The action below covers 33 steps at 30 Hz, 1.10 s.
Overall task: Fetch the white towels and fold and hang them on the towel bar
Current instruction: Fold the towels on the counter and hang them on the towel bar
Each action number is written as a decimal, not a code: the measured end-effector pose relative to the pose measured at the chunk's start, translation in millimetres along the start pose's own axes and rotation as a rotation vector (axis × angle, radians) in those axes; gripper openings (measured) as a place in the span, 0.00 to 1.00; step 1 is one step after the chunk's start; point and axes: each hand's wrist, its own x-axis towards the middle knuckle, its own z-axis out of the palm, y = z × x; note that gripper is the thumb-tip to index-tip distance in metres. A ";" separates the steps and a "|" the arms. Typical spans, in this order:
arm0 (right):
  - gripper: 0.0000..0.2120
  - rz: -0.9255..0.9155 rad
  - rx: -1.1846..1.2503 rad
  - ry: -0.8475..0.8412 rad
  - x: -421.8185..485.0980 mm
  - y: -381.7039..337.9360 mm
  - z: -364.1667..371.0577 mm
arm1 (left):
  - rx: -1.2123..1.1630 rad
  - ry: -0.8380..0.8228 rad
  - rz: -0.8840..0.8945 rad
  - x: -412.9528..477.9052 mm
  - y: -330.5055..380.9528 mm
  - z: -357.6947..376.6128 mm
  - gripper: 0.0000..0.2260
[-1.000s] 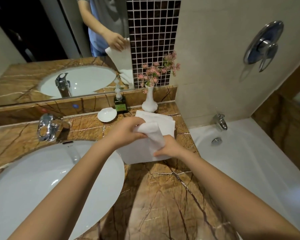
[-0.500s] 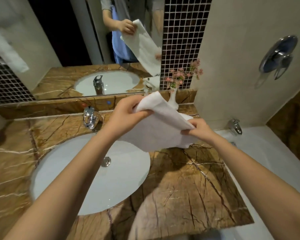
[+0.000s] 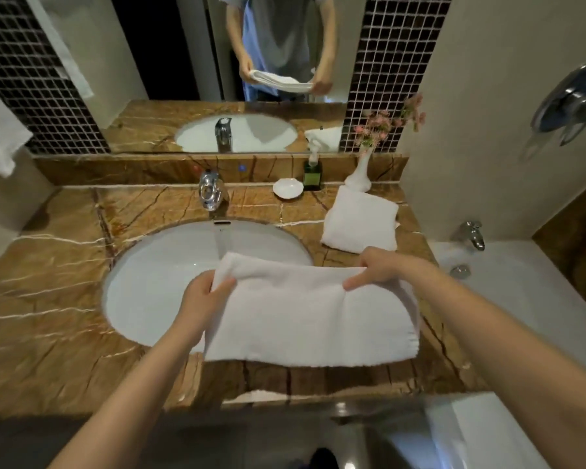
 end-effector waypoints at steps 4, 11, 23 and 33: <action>0.21 -0.010 -0.181 -0.007 28.8 -12.8 45.4 | 0.166 0.030 -0.089 -4.1 -51.6 10.3 0.10; 0.22 -0.024 -0.447 0.191 55.1 -15.1 84.6 | 0.339 -0.024 -0.066 -9.0 -82.9 14.0 0.15; 0.29 0.037 -0.217 0.696 6.9 -11.6 170.6 | 0.721 -0.088 0.451 -54.6 -74.7 76.3 0.23; 0.37 0.075 -0.210 0.579 -2.8 32.8 208.6 | 0.995 -0.354 0.549 -79.9 -91.2 150.2 0.26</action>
